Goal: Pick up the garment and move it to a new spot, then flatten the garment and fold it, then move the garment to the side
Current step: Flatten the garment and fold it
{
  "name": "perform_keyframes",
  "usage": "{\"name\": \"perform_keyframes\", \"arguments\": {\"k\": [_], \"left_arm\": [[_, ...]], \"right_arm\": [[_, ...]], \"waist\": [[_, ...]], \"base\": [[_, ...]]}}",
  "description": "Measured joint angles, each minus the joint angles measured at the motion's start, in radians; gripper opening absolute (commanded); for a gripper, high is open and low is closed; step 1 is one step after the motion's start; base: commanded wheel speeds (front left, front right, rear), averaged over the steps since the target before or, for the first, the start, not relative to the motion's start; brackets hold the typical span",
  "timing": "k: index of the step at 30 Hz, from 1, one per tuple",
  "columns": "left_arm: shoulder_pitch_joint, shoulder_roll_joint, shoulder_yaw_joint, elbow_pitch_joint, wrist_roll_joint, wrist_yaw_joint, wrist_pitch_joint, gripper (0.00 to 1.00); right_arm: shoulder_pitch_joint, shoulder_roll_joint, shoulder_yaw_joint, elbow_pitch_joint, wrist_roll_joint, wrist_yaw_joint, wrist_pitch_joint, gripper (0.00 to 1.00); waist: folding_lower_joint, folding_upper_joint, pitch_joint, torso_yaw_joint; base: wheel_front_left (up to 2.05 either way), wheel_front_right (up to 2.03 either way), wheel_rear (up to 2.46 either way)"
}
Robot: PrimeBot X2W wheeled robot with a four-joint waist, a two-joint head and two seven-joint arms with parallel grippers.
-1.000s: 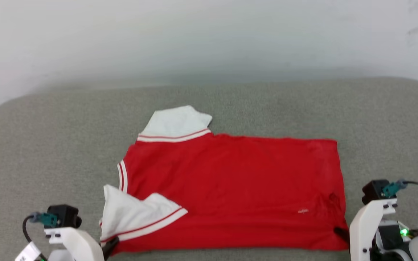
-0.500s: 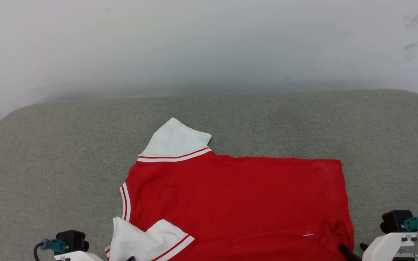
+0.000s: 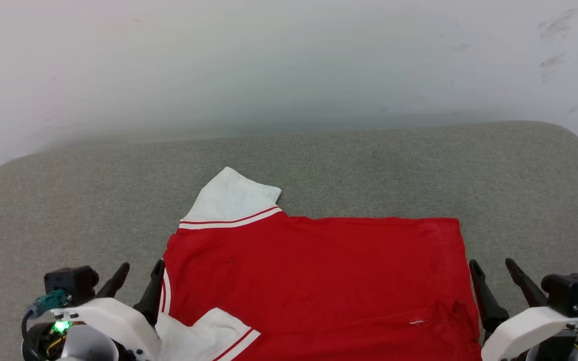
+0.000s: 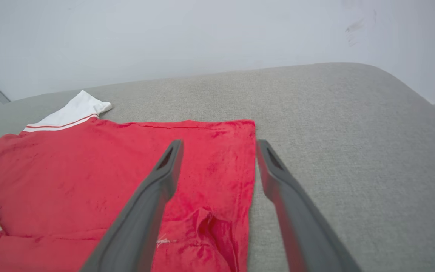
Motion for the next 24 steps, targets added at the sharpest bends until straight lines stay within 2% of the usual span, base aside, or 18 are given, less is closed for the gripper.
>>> {"name": "perform_keyframes", "arguments": {"k": [9,14,19,24], "left_arm": [[-0.159,-0.040,0.007,0.026,0.063,0.007,-0.119,1.00],[-0.304,-0.057,0.007,0.096,0.059,-0.037,-0.130,1.00],[-0.491,-0.036,-0.002,0.196,0.040,-0.101,-0.054,1.00],[-0.672,0.009,-0.017,0.330,0.002,-0.167,0.110,1.00]], "right_arm": [[-0.083,0.045,0.004,-0.144,-0.055,0.000,-0.013,1.00],[-0.159,0.057,0.011,-0.200,-0.068,0.000,-0.008,1.00],[-0.226,0.066,0.020,-0.228,-0.076,0.000,-0.006,1.00],[-0.267,0.072,0.039,-0.228,-0.078,0.000,-0.012,1.00]], "waist": [[0.0000,0.0000,0.079,-0.034],[0.0001,0.0000,0.167,-0.053],[0.0001,0.0000,0.258,-0.077],[0.0003,0.0000,0.337,-0.109]], "base": [[0.00,0.00,0.00],[0.00,0.00,0.00],[0.00,0.00,0.00],[0.00,0.00,0.00]]}}
